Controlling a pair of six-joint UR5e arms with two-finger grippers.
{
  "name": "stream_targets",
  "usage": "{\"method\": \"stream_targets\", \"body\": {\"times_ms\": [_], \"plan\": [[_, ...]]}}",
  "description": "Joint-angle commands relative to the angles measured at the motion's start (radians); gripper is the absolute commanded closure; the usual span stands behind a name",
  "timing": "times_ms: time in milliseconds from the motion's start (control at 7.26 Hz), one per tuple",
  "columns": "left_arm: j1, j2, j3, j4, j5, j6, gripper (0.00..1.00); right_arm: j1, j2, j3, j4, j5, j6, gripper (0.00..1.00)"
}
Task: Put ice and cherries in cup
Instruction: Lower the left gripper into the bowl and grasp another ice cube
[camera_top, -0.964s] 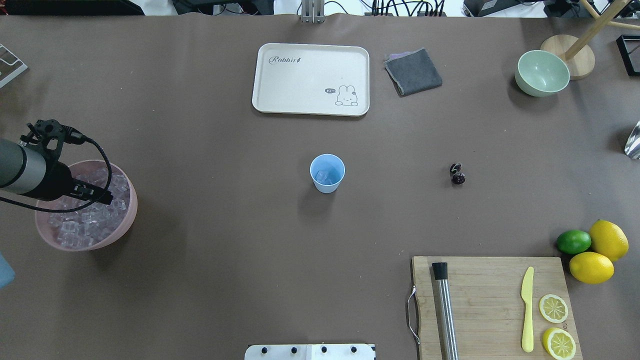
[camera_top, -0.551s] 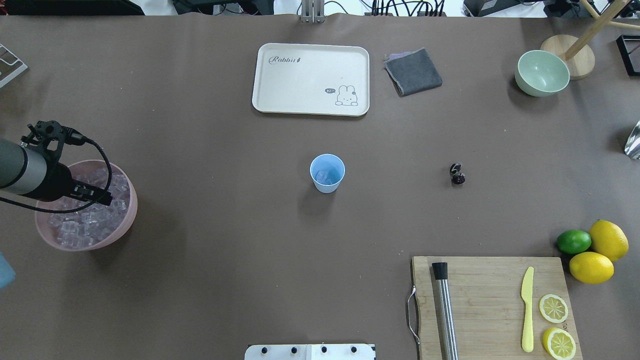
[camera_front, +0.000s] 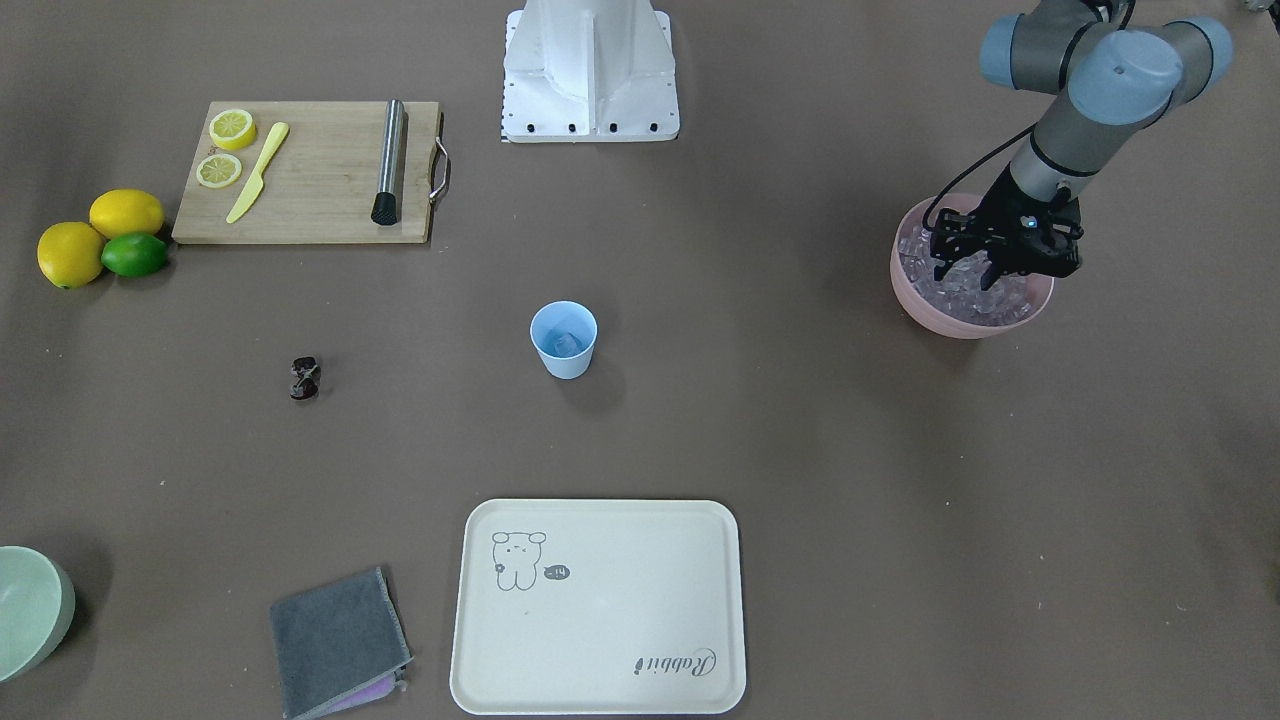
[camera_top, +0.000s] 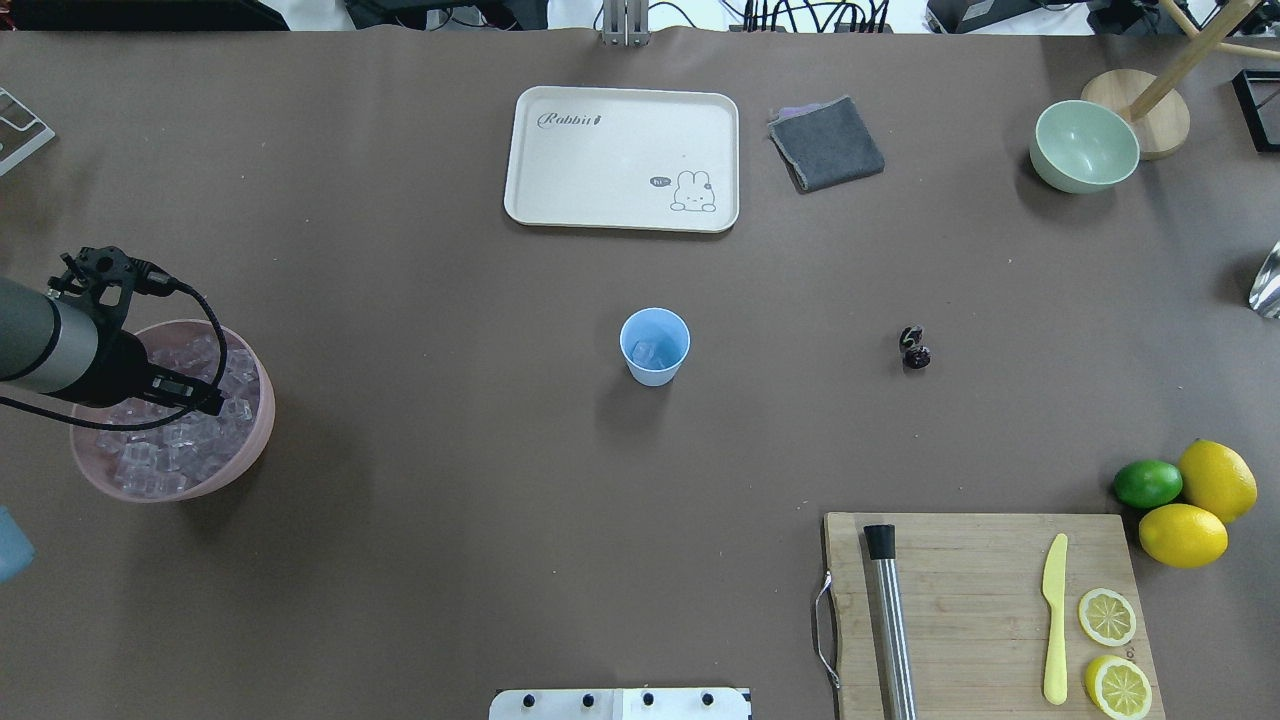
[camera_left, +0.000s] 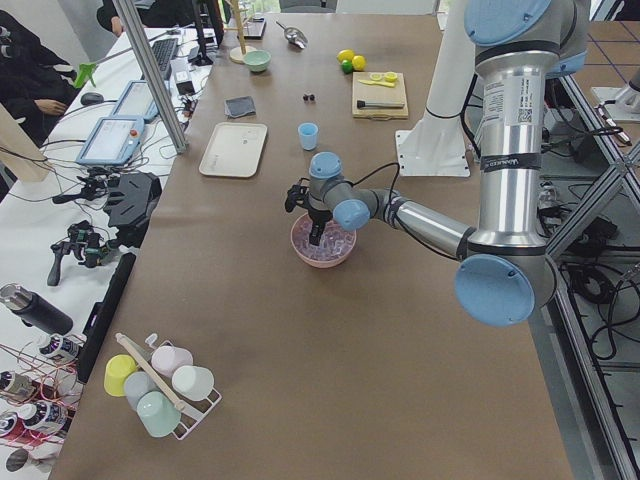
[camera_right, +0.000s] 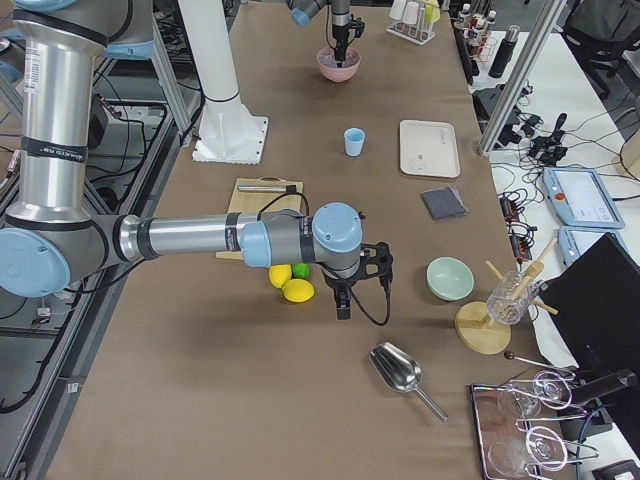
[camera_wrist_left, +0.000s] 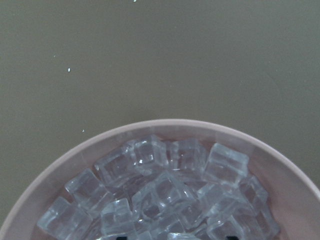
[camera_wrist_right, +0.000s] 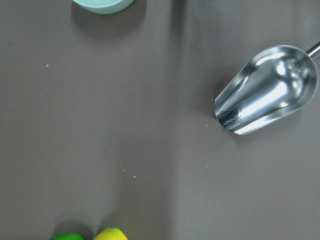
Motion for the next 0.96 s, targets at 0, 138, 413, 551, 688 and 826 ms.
{"method": "stream_targets", "body": {"times_ms": [0,138,413,551,688,826], "plan": [[-0.001,0.003,0.001,-0.002,-0.027,0.0,0.55,0.005,-0.004,0.0,0.002,0.0,0.0,0.0],[-0.001,0.003,0.001,-0.002,-0.027,0.0,0.55,0.005,-0.004,0.0,0.0,0.0,0.0,0.0],[0.001,0.001,0.002,0.001,-0.022,0.0,0.55,0.007,-0.005,0.002,0.0,0.0,-0.002,0.0],[0.001,0.001,0.002,0.001,-0.024,0.0,0.54,0.007,-0.004,0.0,0.002,0.0,0.0,0.0],[0.001,0.0,0.002,0.003,-0.022,0.0,0.65,0.007,-0.004,0.002,0.002,0.0,0.0,0.0],[0.001,0.001,-0.001,0.003,-0.024,0.0,0.91,0.008,-0.004,0.002,0.002,0.0,-0.002,0.0]]}}
